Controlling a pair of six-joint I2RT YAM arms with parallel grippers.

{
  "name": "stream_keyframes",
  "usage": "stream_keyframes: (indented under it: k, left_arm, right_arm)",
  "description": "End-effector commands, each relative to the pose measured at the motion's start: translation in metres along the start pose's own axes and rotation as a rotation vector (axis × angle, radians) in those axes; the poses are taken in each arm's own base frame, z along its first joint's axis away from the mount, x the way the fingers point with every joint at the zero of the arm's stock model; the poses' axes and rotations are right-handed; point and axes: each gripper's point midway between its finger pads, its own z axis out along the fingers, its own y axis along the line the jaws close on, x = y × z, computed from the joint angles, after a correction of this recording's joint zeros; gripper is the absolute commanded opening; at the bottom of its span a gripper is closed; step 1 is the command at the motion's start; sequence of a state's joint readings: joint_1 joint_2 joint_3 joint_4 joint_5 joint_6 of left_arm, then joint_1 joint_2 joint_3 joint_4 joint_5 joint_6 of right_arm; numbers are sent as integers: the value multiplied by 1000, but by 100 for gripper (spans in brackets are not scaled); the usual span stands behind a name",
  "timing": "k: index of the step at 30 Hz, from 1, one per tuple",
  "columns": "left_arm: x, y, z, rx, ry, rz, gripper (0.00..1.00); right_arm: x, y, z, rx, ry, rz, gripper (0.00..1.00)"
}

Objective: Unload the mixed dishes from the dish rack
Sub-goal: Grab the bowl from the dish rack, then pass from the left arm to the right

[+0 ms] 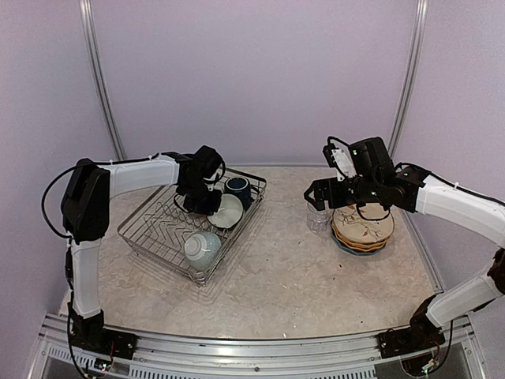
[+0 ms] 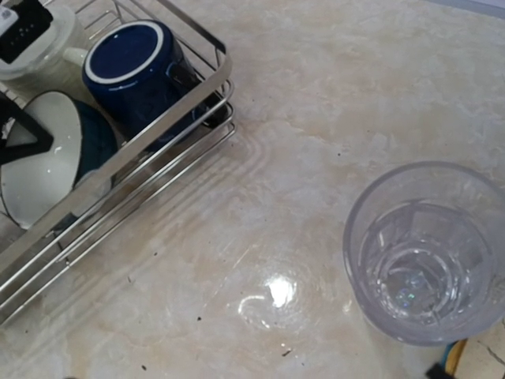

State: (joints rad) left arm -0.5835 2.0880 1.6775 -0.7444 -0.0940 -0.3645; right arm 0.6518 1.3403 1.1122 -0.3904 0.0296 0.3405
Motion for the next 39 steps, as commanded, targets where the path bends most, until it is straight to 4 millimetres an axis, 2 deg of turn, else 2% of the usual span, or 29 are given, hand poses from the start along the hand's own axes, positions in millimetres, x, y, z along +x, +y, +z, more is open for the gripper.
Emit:
stream_keyframes:
  k: [1,6,10,16,21,25,28,30,35,39]
  left_arm:
    - [-15,-3,-10,5,-45,-9,0]
    - [-23,-1,-26,34,-72,-33,0]
    - [-33,-5,-51,89,-108,-54,0]
    - [-47,-12,-101,167,-187,-62,0]
    - [-50,-31,-142,259,-242,-43,0]
    - [-50,-53,-162,275,-281,-25,0]
    - [-44,-68,-167,234,-289,10,0]
    - [-38,-76,-166,202,-286,31,0]
    - [-17,-97,-147,135,-238,57,0]
    - [1,-122,-134,132,-195,81,0]
  right_arm:
    - [0,7,-5,-24,-13,9,93]
    - [-3,14,-5,-36,-17,8,93]
    - [-5,18,-3,-44,-18,9,94]
    - [-14,33,-2,-119,-32,26,94]
    - [-31,54,-5,-223,-67,64,96]
    - [-48,74,-3,-320,-75,112,96]
    - [-51,90,-3,-365,-65,125,95]
    - [-47,93,-1,-348,-44,125,94]
    - [-23,89,9,-205,26,111,91]
    - [-1,83,18,-88,72,101,88]
